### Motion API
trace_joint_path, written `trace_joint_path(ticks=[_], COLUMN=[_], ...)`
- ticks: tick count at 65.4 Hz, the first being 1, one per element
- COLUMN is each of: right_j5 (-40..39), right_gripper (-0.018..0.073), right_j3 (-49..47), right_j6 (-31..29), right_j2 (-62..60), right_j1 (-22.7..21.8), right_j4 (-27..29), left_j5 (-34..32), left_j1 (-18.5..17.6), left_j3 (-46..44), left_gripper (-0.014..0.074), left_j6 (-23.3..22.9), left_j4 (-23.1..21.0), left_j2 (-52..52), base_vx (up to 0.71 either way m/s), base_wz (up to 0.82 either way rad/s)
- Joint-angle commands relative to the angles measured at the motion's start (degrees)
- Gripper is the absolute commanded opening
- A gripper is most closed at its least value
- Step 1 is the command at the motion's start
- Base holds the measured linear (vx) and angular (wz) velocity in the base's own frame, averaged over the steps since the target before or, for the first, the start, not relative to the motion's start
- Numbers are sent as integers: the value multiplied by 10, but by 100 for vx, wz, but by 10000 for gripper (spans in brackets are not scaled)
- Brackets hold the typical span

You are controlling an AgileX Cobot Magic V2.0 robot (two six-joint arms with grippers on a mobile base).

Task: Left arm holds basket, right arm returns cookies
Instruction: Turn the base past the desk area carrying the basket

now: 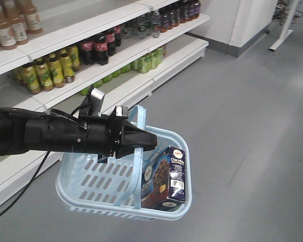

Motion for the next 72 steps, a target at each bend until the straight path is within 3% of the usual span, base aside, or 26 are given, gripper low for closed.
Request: trace_joint_path(ticks=[1,41,72], right_j5=[-41,-41,-41], right_gripper=[-6,-6,-6], right_j3=[11,11,11], right_j6=[1,1,1], right_j2=[-7,-7,-7], right_j1=[-1,-1,-1], right_j4=[-4,-4,-4], left_j5=[40,40,40], left_j1=[-3,-3,-3], left_j3=[-16,-16,-16], left_gripper=[-3,-3,-3], left_j6=[2,2,2], left_j4=[-73,-73,-73], left_j2=[-34,-34,-34], base_vx=[17,16,23], base_wz=[-63,-57,-22])
